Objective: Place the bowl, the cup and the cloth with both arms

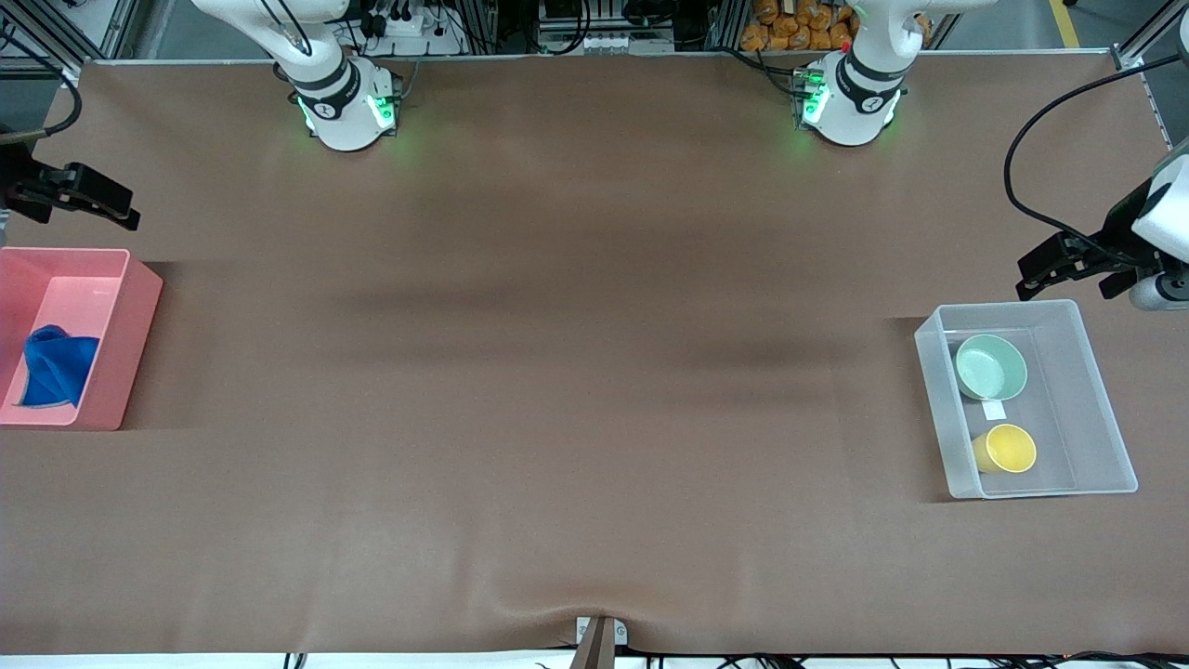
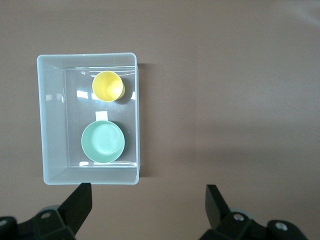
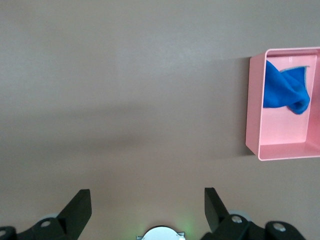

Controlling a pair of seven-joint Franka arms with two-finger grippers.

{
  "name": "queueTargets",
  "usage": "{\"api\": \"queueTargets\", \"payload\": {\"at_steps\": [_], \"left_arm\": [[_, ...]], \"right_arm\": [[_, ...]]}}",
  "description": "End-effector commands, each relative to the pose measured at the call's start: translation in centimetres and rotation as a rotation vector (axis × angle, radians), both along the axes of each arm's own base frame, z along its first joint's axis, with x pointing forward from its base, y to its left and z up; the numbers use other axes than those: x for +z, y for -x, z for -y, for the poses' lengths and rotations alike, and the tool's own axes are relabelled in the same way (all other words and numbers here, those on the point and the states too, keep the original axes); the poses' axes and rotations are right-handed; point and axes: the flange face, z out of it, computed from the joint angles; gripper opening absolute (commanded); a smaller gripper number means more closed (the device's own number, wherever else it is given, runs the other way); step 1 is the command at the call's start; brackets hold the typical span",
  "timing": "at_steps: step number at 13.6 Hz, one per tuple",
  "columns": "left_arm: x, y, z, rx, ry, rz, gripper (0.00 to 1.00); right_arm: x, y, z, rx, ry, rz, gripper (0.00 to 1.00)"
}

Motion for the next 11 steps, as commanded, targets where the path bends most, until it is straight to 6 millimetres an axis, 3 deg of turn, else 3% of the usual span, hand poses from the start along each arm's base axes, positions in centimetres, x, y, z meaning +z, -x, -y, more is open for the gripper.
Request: {"api": "queueTargets", "payload": {"at_steps": [1, 3, 6, 11], "left_arm": [[0.1, -0.5, 0.2, -0.004, 0.006, -0.008, 1.00], [0.1, -0.5, 0.1, 0.000, 0.011, -0.010, 1.00], [0.1, -0.4, 0.1, 0.000, 0.011, -0.011, 1.00], [-0.2, -0.5, 0.2, 0.003, 0.011, -0.018, 1.00]], "right_arm": [[0.0, 1.2, 1.6, 0.071, -0.011, 0.005, 1.00], [-0.4, 1.9, 3.8, 0.027, -0.088, 0.008, 1.00], [-0.2, 2.0, 3.2, 0.025, -0.090, 0.012, 1.00], [-0.2, 2.1, 4.2, -0.014, -0.090, 0.005, 1.00]]}}
